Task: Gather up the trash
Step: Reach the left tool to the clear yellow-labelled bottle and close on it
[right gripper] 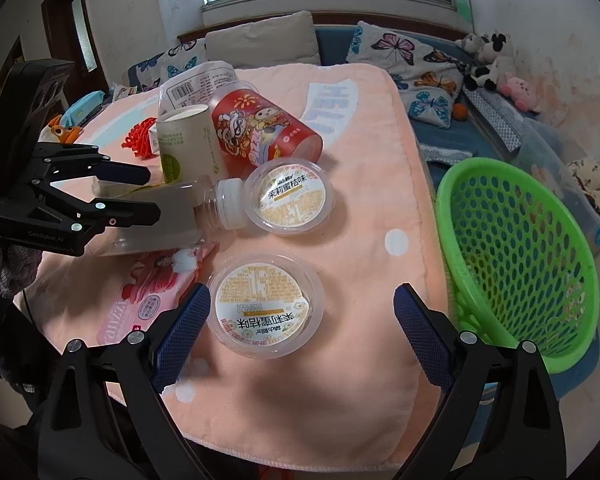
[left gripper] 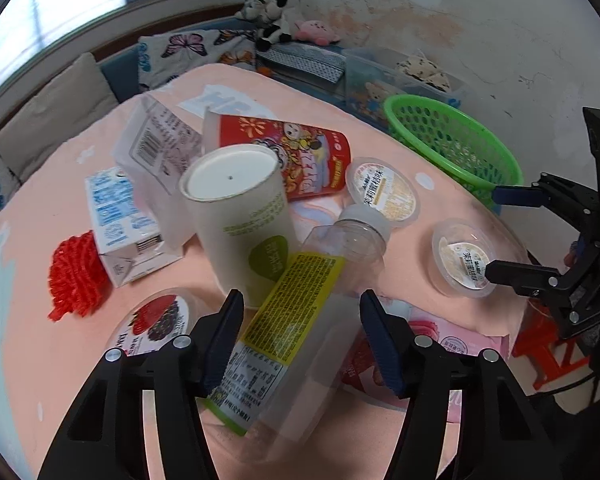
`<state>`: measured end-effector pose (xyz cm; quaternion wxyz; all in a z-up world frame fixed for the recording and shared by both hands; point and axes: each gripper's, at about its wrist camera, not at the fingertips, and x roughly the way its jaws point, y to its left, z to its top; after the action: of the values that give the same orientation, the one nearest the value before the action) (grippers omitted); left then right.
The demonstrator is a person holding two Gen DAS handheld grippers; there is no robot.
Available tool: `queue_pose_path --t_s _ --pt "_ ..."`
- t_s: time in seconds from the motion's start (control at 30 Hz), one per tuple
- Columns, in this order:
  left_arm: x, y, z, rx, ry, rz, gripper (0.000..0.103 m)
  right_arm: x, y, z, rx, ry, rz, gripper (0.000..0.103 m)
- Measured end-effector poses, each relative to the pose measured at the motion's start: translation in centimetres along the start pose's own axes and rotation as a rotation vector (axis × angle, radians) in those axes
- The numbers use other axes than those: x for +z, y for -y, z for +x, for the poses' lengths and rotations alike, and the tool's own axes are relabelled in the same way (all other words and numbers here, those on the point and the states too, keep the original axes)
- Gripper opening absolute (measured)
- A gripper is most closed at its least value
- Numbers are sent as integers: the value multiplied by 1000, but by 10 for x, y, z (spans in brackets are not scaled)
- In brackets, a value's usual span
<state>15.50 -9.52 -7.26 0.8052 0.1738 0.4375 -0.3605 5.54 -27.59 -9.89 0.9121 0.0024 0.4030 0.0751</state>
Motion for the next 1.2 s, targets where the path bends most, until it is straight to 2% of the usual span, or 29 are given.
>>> queue_pose_path --t_s 0.33,0.43,0.67,0.97,1.2 --pt "6 -2 14 -89 -61 -11 60 2 -2 9 35 -23 -21 92" --pt "6 1 20 -84 -78 -3 62 1 -3 15 52 -39 -22 88" --pt "7 5 24 -77 -78 11 61 4 -4 26 73 -56 -12 85" --pt "2 11 9 -24 -36 -16 51 5 -13 27 80 -66 -41 85" --pt "-3 14 -7 -13 10 -37 48 3 -14 33 73 -77 -36 85"
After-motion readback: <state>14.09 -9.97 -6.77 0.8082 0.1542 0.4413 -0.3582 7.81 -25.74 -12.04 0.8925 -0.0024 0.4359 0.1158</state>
